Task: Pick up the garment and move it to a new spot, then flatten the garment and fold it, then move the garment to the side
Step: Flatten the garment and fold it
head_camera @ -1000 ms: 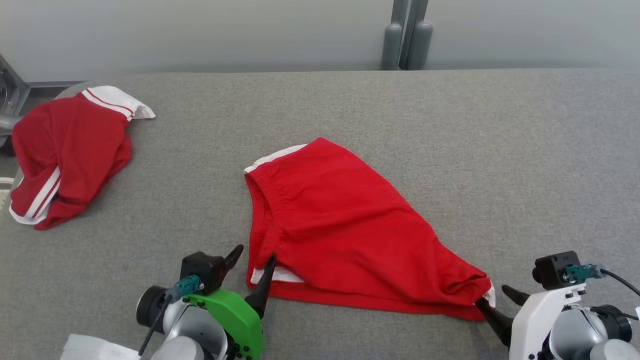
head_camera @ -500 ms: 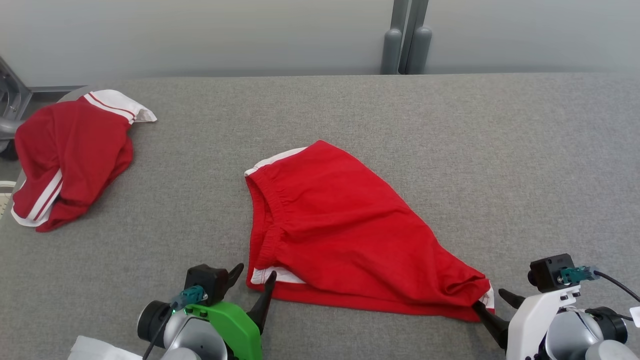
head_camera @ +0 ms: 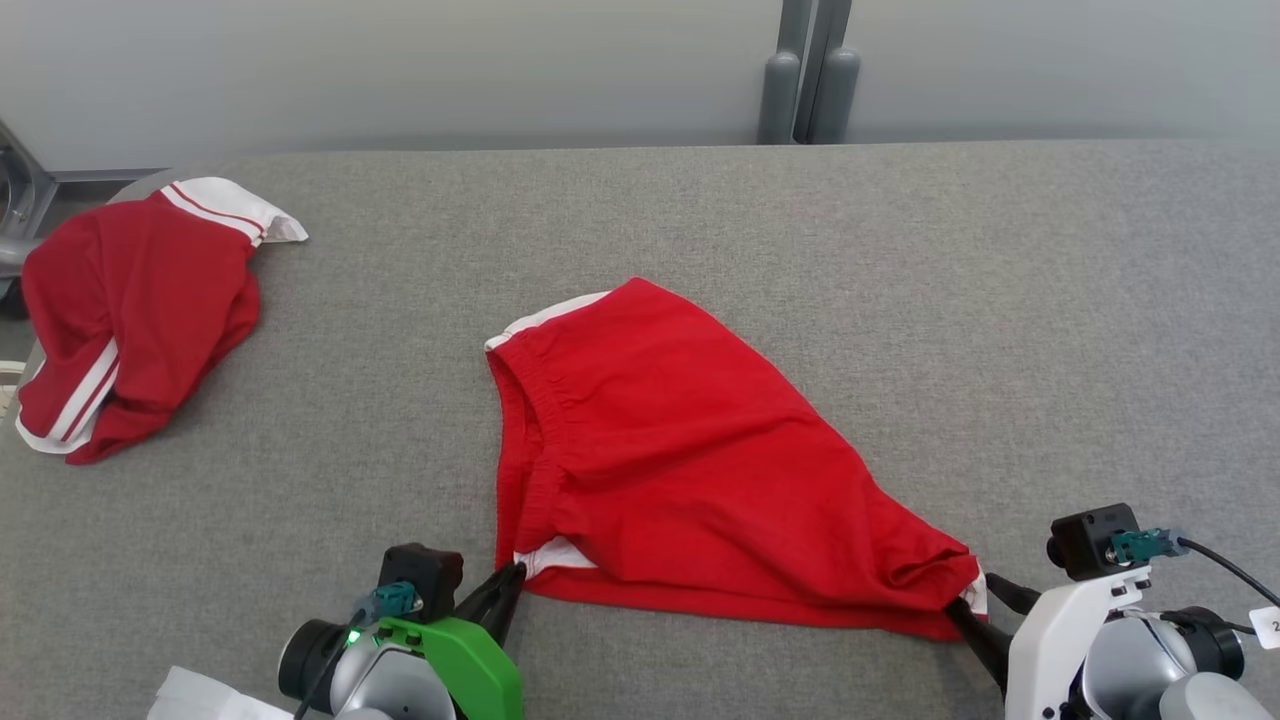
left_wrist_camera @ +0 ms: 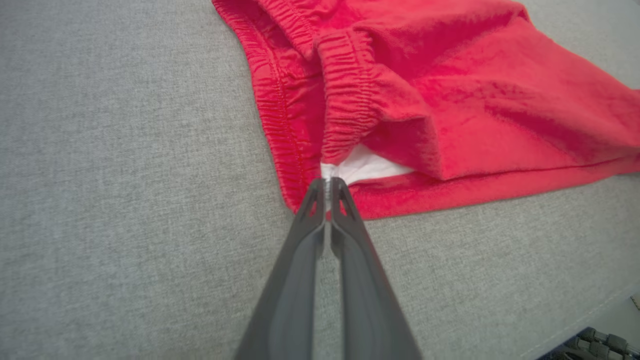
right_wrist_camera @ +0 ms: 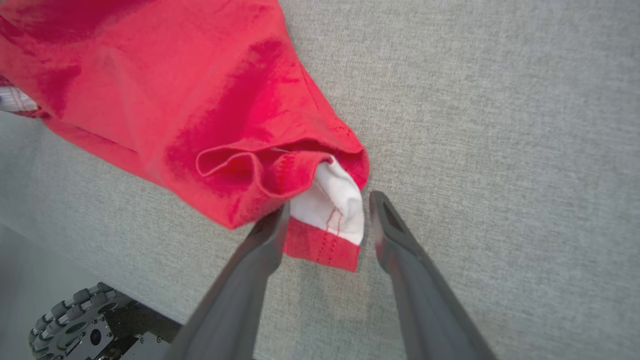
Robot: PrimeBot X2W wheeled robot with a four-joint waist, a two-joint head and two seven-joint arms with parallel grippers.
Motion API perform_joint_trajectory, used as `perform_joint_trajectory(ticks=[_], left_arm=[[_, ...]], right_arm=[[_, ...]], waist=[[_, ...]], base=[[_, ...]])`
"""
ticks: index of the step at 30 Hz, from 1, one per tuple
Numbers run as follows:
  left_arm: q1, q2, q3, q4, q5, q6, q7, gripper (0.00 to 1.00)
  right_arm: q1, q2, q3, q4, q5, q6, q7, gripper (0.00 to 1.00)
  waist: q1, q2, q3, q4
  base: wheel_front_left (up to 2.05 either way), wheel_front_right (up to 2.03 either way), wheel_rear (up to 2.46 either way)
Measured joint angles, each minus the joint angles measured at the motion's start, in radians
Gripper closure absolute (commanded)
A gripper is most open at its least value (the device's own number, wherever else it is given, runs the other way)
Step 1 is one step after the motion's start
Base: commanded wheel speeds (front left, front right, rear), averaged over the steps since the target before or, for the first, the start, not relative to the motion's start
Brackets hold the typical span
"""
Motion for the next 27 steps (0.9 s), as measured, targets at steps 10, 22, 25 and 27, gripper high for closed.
perform_joint_trajectory(ticks=[10, 22, 25, 27], left_arm=[[-0.002, -0.002, -0.002, 0.011, -0.01, 0.0, -0.006, 1.0], [-0.01, -0.009, 0.052, -0.078, -0.083, 0.004, -0.048, 1.0], [-0.024, -0.02, 0.08, -0.137, -0.119, 0.0, -0.049, 1.0], [-0.046, -0.026, 0.102, -0.176, -0.155, -0.002, -0.043, 1.0]], right_arm=[[-0.006, -0.007, -0.003, -0.001, 0.003, 0.0, 0.001, 1.0], [-0.007, 0.015, -0.036, -0.063, 0.069, 0.0, -0.03, 1.0], [-0.022, 0.029, -0.059, -0.122, 0.142, 0.0, -0.033, 1.0], [-0.05, 0.024, -0.07, -0.16, 0.177, 0.0, -0.02, 1.0]], waist=[[0.0, 0.0, 0.014, 0.0], [0.0, 0.0, 0.011, 0.006], [0.0, 0.0, 0.019, 0.006], [0.0, 0.0, 0.029, 0.005]], base=[[0.0, 0.0, 0.0], [0.0, 0.0, 0.0], [0.0, 0.0, 0.0], [0.0, 0.0, 0.0]])
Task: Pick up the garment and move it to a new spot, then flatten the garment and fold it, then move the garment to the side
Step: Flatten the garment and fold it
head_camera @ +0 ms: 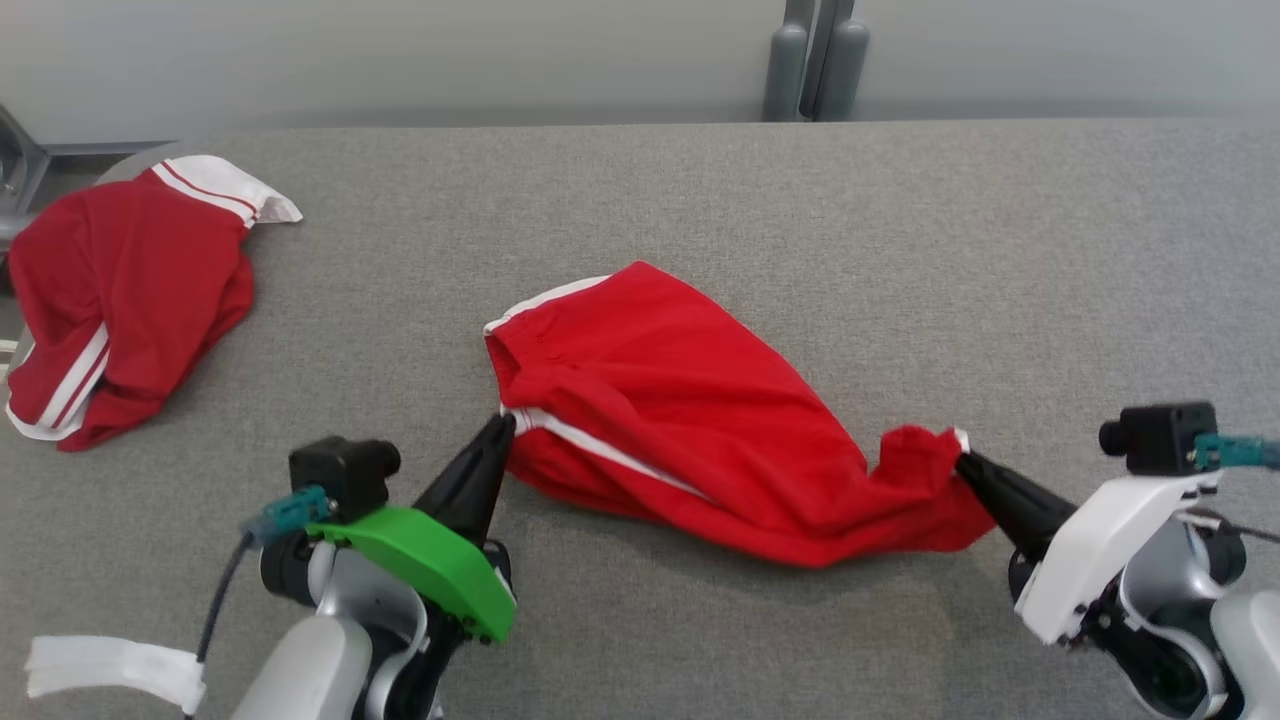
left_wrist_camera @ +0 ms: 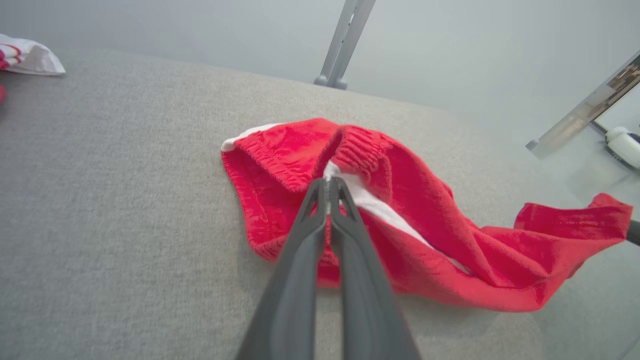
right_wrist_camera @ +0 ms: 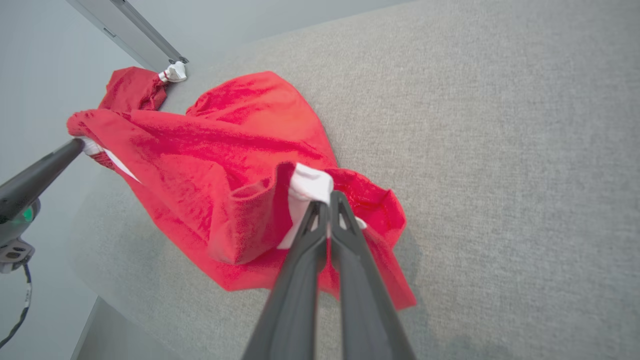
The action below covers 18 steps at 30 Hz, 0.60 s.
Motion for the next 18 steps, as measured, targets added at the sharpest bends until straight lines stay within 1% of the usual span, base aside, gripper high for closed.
perform_joint_trajectory(ticks=[4, 9, 13, 15, 18], left_arm=[[-0.065, -0.014, 0.05, -0.061, -0.069, -0.007, 0.019, 1.0], [-0.22, -0.021, 0.128, -0.095, -0.134, -0.007, 0.043, 1.0], [-0.383, -0.021, 0.186, -0.064, -0.205, -0.011, 0.09, 1.0], [-0.476, -0.026, 0.207, -0.035, -0.247, -0.011, 0.129, 1.0], [-0.628, -0.005, 0.237, 0.005, -0.277, -0.012, 0.185, 1.0]], right_arm=[[-0.094, -0.022, -0.022, -0.049, 0.045, 0.0, 0.035, 1.0], [-0.281, -0.012, -0.046, -0.054, 0.092, 0.0, 0.082, 1.0], [-0.479, 0.016, -0.056, 0.02, 0.098, 0.0, 0.103, 1.0], [-0.585, 0.046, -0.067, 0.073, 0.107, 0.0, 0.111, 1.0], [-0.76, 0.098, -0.1, 0.162, 0.1, 0.0, 0.102, 1.0]], waist=[[0.0, 0.0, 0.029, -0.007], [0.0, 0.0, 0.085, -0.019], [0.0, 0.0, 0.142, -0.033], [0.0, 0.0, 0.175, -0.039], [0.0001, 0.0, 0.23, -0.05]], base=[[0.0, 0.0, 0.0], [0.0, 0.0, 0.0], [0.0, 0.0, 0.0], [0.0, 0.0, 0.0], [0.0, 0.0, 0.0]])
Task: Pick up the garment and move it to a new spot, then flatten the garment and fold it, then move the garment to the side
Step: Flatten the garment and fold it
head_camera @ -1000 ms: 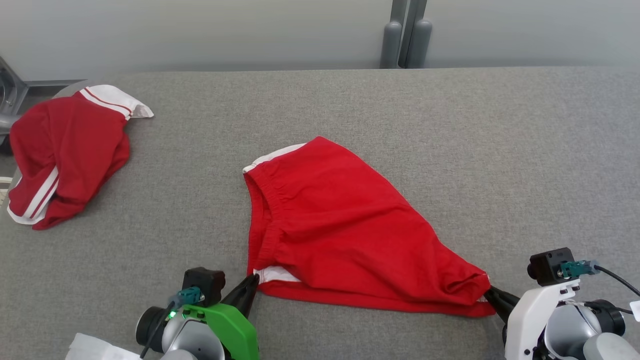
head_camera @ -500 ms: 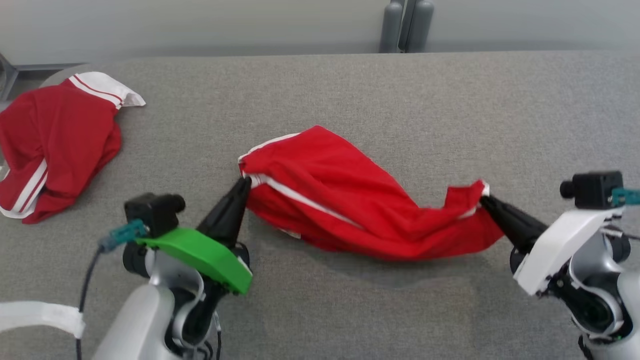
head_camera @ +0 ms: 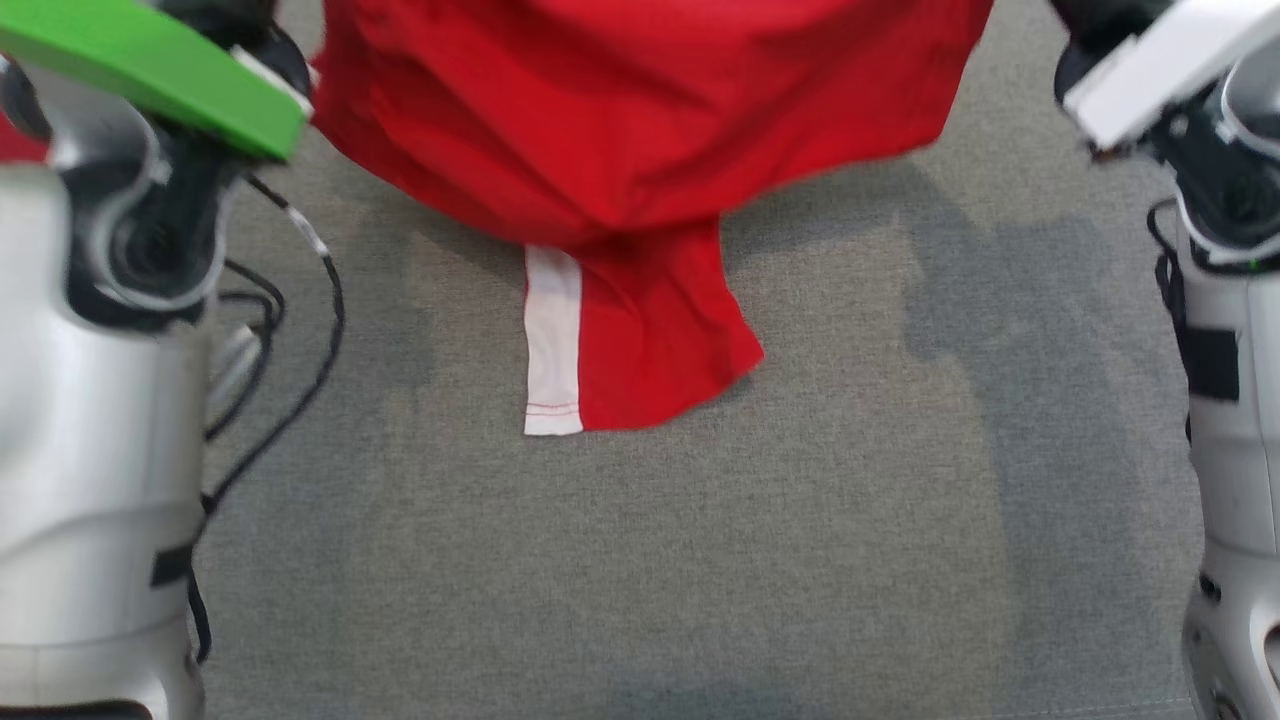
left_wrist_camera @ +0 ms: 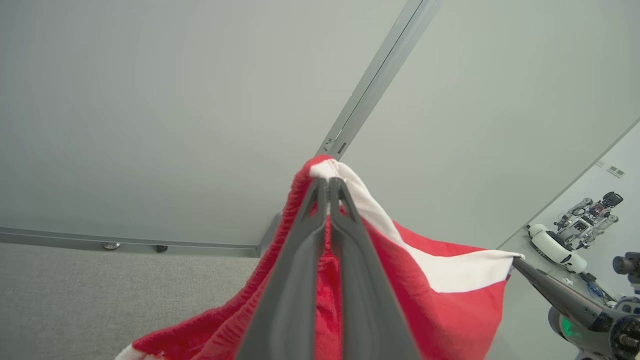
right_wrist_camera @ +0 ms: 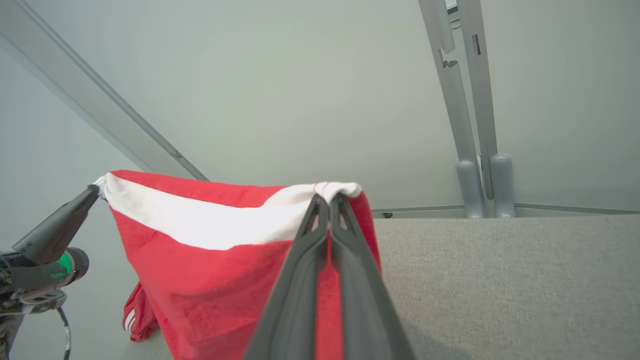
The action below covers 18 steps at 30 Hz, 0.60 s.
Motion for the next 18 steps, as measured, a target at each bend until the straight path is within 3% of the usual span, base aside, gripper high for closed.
perform_joint_trajectory(ticks=[8, 18], left_arm=[[-0.312, 0.027, 0.08, 0.087, -0.045, 0.001, 0.013, 1.0], [-0.525, 0.026, 0.122, 0.18, -0.004, -0.044, -0.212, 1.0]], right_arm=[[-0.409, 0.101, -0.042, 0.225, -0.138, 0.0, -0.181, 1.0], [-0.676, 0.107, -0.011, 0.383, -0.351, 0.001, -0.573, 1.0]], waist=[[0.0003, 0.0, 0.143, -0.037], [0.0002, 0.0, 0.234, -0.094]], base=[[0.0, 0.0, 0.0], [0.0, 0.0, 0.0]])
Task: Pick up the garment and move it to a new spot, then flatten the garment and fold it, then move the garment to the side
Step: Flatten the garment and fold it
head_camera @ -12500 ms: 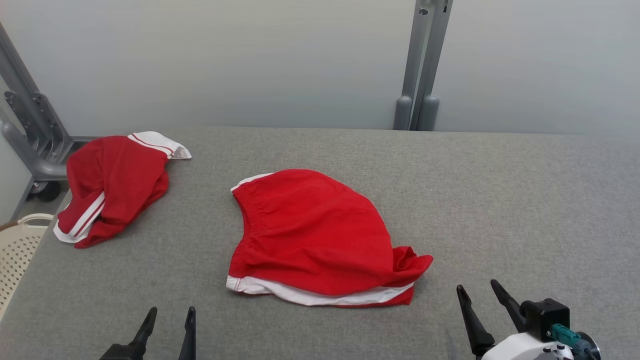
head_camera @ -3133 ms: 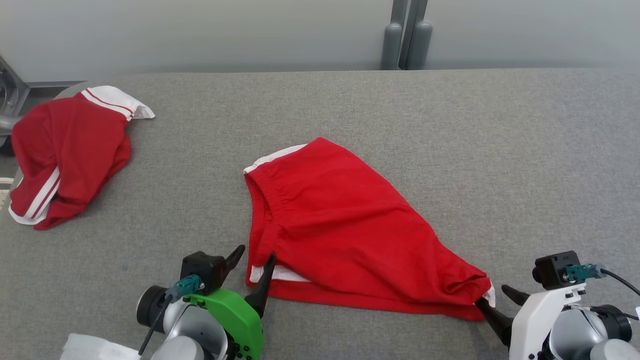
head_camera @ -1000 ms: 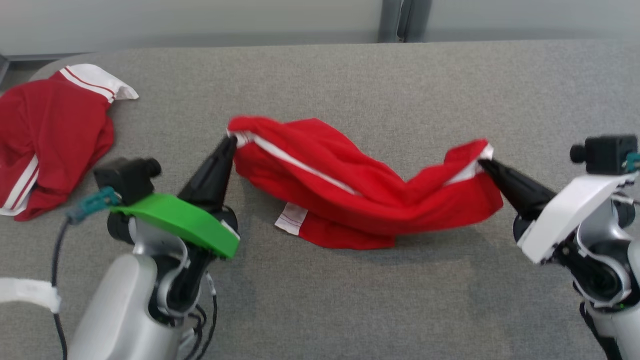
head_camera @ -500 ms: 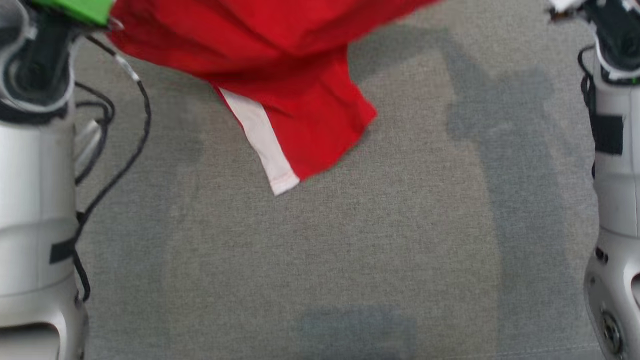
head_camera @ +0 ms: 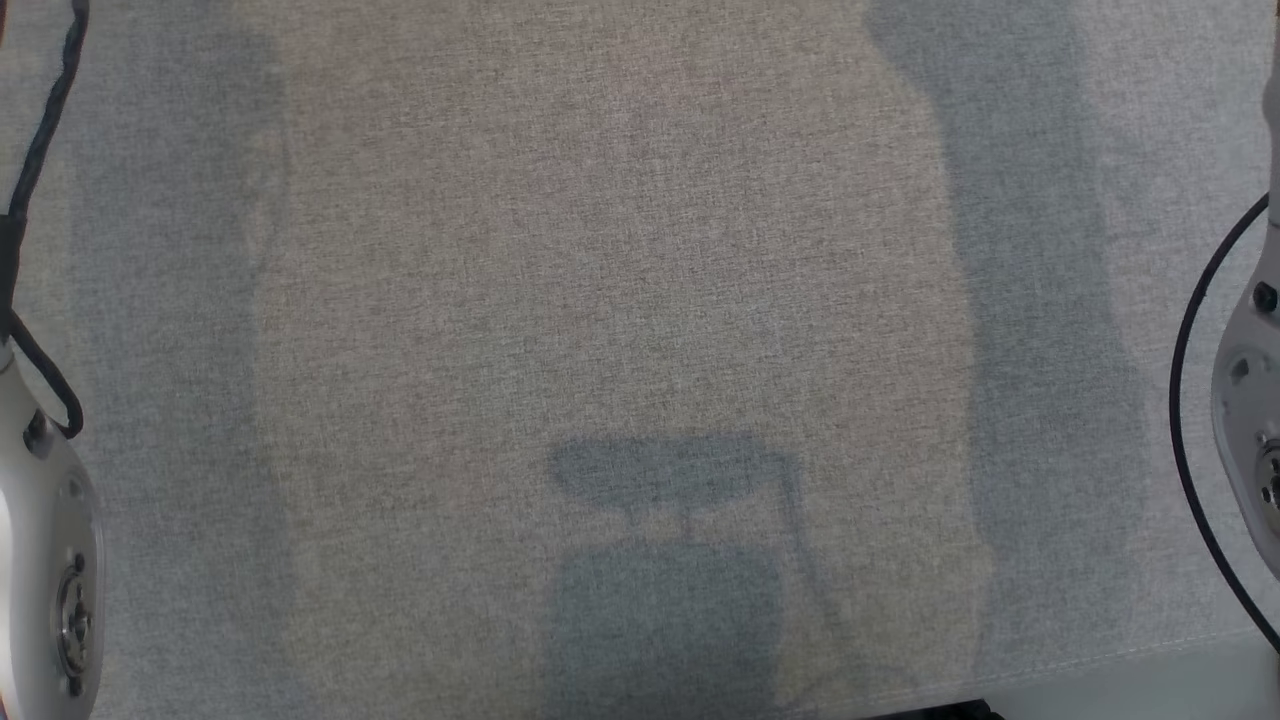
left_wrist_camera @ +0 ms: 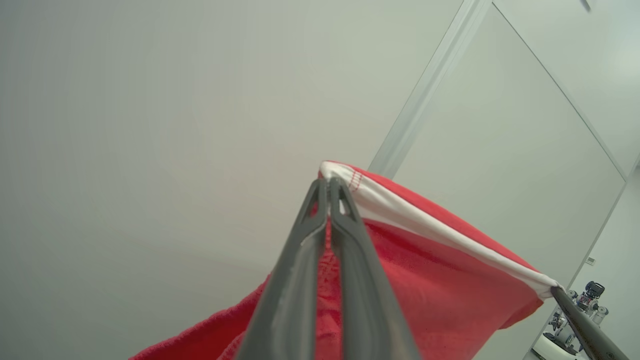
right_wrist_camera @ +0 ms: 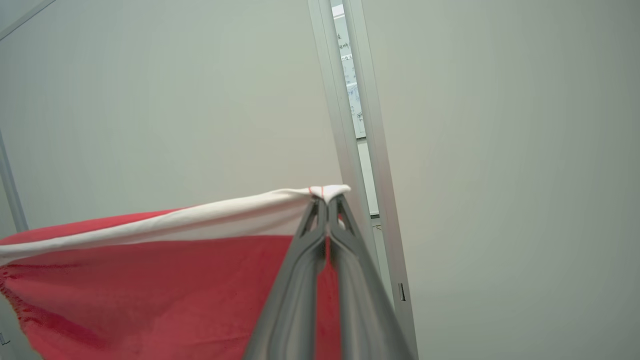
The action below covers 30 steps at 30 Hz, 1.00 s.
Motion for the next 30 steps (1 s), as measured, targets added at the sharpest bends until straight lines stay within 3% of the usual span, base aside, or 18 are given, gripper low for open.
perform_joint_trajectory(ticks=[1, 3, 11, 18, 23, 30], left_arm=[[-0.013, 0.0, -0.001, 0.011, 0.012, -0.009, -0.046, 1.0], [-0.014, 0.005, -0.02, 0.023, 0.024, -0.016, -0.063, 1.0], [0.196, 0.02, -0.16, 0.037, 0.027, -0.02, -0.092, 1.0], [0.473, 0.071, -0.312, 0.003, 0.059, -0.021, -0.181, 1.0], [0.654, 0.084, -0.391, -0.002, 0.111, -0.02, -0.217, 1.0], [0.807, 0.076, -0.443, 0.0, 0.138, 0.017, -0.234, 1.0]], right_arm=[[-0.023, -0.01, 0.013, 0.015, -0.016, 0.0, -0.068, 1.0], [-0.03, -0.026, 0.039, 0.036, -0.024, 0.0, -0.098, 1.0], [0.098, -0.124, 0.245, 0.073, 0.059, 0.0, -0.035, 1.0], [0.326, -0.273, 0.371, -0.094, 0.206, 0.0, 0.018, 1.0], [0.531, -0.389, 0.389, -0.182, 0.232, 0.0, 0.066, 1.0], [0.754, -0.439, 0.356, -0.246, 0.226, 0.0, 0.112, 1.0]], waist=[[-0.0001, 0.0, 0.004, -0.005], [-0.0002, 0.0, 0.006, -0.005], [-0.0002, 0.0, 0.018, 0.017], [-0.0003, 0.0, -0.033, 0.035], [-0.0003, 0.0, -0.1, 0.046], [-0.0004, 0.0, -0.192, 0.059]], base=[[0.0, 0.0, 0.0], [0.0, 0.0, 0.0], [0.0, 0.0, 0.0], [0.0, 0.0, 0.0], [0.0, 0.0, 0.0], [0.0, 0.0, 0.0]])
